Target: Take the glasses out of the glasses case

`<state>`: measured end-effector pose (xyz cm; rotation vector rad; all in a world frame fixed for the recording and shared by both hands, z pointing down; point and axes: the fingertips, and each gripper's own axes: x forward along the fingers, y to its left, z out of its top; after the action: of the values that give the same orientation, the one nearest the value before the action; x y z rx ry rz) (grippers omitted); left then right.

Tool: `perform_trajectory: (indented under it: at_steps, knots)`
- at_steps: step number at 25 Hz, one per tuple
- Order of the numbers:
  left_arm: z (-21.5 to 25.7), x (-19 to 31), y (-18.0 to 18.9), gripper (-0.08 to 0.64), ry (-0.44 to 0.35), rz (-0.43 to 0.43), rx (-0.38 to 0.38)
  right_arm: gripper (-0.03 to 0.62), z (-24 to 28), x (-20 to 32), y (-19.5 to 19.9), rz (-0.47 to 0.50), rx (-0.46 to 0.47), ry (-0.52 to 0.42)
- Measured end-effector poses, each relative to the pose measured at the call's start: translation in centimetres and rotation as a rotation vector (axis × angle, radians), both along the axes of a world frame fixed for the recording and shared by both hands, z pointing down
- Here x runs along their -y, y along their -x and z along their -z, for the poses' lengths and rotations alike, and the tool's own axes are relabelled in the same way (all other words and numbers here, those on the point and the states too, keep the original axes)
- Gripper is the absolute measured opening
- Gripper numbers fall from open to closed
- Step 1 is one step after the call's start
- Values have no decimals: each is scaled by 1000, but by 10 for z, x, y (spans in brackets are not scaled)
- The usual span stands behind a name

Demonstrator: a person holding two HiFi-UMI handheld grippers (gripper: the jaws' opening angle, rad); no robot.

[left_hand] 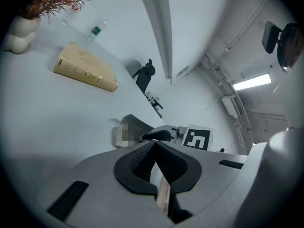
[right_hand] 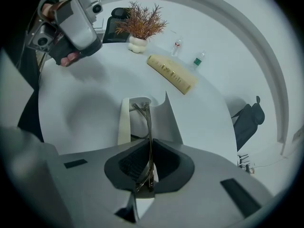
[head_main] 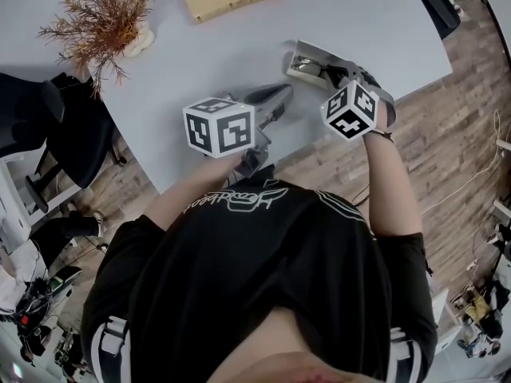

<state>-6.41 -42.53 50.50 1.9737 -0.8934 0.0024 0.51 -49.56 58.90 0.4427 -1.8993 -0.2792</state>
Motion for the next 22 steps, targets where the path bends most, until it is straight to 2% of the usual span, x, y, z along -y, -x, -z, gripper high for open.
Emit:
perform_trajectory:
  at_steps: [11,22]
  knots:
    - [3,4,-3,6,-2,16,-13,21,2,2,-2,-4,6,-2]
    - [8,-1,-5,6,-13,16,-2,21,18,10,1,-1,27,-102]
